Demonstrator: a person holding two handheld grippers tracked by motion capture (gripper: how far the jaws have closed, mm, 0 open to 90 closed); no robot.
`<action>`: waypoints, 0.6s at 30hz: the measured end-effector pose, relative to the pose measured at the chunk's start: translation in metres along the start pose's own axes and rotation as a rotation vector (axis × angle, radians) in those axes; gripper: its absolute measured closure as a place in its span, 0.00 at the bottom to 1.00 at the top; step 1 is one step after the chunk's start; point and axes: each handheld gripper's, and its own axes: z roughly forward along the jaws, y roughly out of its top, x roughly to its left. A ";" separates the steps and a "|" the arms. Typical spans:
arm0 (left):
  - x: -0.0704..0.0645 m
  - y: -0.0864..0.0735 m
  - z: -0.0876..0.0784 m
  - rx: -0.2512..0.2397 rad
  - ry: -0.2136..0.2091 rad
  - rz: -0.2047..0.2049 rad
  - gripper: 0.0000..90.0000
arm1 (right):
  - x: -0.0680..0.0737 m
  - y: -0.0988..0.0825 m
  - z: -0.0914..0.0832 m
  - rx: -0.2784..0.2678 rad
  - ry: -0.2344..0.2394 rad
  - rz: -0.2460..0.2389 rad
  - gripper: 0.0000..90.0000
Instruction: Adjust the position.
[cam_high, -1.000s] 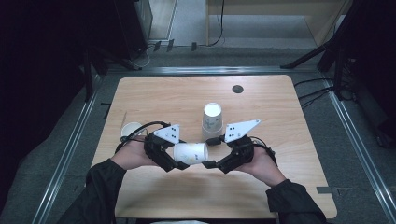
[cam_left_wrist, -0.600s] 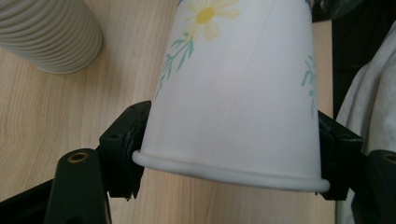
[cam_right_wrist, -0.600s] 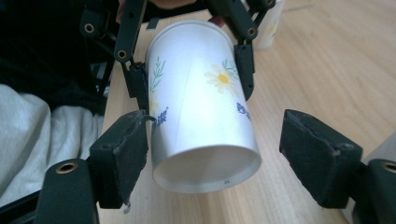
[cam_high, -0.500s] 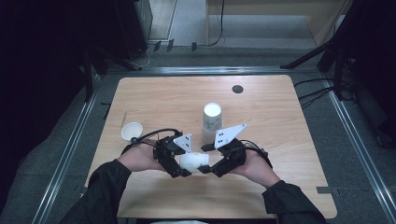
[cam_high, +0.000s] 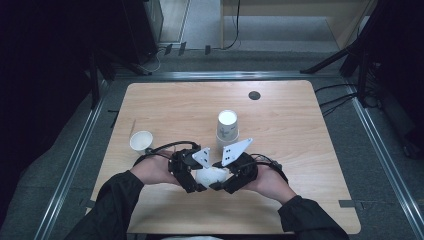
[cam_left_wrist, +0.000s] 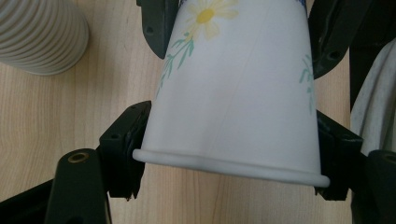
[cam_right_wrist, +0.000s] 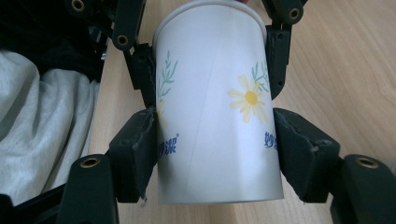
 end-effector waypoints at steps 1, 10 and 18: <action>0.000 0.000 0.000 0.003 -0.003 0.001 0.29 | 0.000 0.000 0.001 0.002 0.000 -0.001 0.38; 0.003 -0.001 -0.002 -0.030 -0.022 -0.025 0.24 | 0.000 0.000 -0.002 0.003 0.012 0.007 0.38; 0.011 -0.008 -0.019 -0.168 -0.009 -0.081 0.17 | -0.004 -0.001 -0.018 -0.067 -0.008 0.014 0.38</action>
